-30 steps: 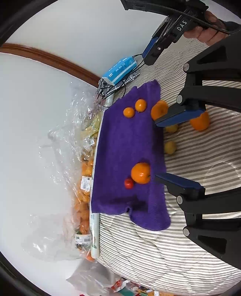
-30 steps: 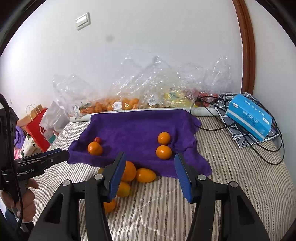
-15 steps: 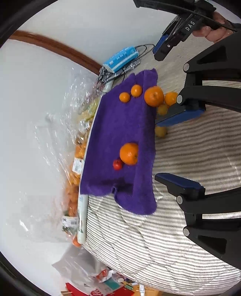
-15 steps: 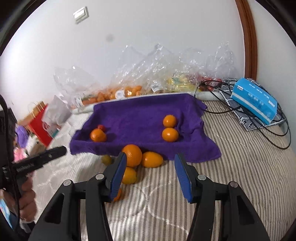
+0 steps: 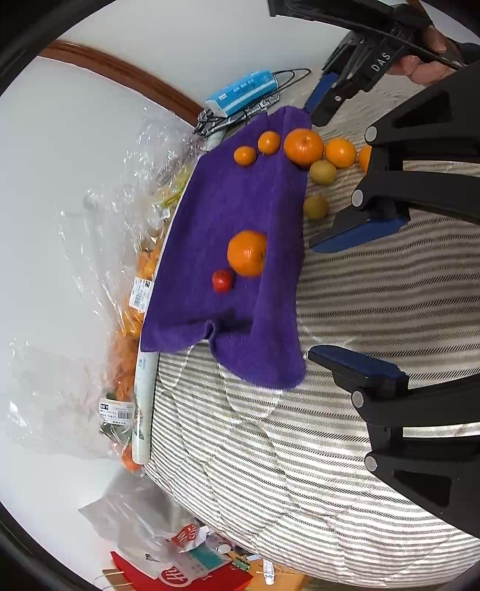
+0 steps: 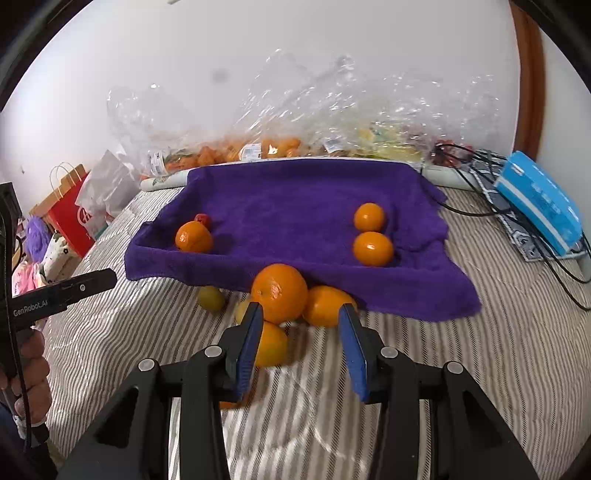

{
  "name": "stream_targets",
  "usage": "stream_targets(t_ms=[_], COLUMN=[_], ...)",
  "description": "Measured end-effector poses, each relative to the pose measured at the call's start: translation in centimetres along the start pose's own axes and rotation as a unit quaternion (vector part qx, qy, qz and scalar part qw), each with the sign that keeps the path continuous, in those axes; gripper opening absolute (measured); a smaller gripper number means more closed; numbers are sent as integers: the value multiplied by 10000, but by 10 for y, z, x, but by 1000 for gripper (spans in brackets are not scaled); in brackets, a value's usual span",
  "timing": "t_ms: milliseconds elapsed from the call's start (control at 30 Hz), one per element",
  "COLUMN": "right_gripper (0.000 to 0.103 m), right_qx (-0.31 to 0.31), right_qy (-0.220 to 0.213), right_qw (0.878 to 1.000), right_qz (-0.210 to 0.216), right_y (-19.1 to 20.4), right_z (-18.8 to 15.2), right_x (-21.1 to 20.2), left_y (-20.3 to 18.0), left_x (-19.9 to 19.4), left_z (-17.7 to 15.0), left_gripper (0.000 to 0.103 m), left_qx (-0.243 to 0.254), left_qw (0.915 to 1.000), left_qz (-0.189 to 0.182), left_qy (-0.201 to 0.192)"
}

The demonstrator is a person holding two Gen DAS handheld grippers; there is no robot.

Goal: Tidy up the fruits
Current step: 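Close the right tool on a large orange beside the towel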

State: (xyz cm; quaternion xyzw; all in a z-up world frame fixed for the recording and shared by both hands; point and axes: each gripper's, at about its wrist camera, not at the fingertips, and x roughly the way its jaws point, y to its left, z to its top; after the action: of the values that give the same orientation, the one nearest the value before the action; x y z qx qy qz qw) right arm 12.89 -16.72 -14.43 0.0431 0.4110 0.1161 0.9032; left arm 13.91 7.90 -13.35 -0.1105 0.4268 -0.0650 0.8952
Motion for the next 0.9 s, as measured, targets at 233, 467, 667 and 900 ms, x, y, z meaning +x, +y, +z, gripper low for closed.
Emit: stream_targets(t_ms=[233, 467, 667, 900], right_gripper=[45, 47, 41, 41], right_qx=[-80, -509, -768, -500], right_qy=[82, 119, 170, 160], right_qw=[9999, 9980, 9958, 9986], right_qz=[-39, -354, -475, -58], right_y=[8, 25, 34, 23], right_z=[9, 12, 12, 13], right_x=[27, 40, 48, 39], left_y=[14, 18, 16, 12], left_x=[10, 17, 19, 22], left_z=[3, 4, 3, 1], left_gripper=[50, 50, 50, 50], left_qx=[-86, -139, -79, 1], left_qw=[9999, 9998, 9997, 9995], left_qz=[1, -86, -169, -248], left_qy=[63, 96, 132, 181])
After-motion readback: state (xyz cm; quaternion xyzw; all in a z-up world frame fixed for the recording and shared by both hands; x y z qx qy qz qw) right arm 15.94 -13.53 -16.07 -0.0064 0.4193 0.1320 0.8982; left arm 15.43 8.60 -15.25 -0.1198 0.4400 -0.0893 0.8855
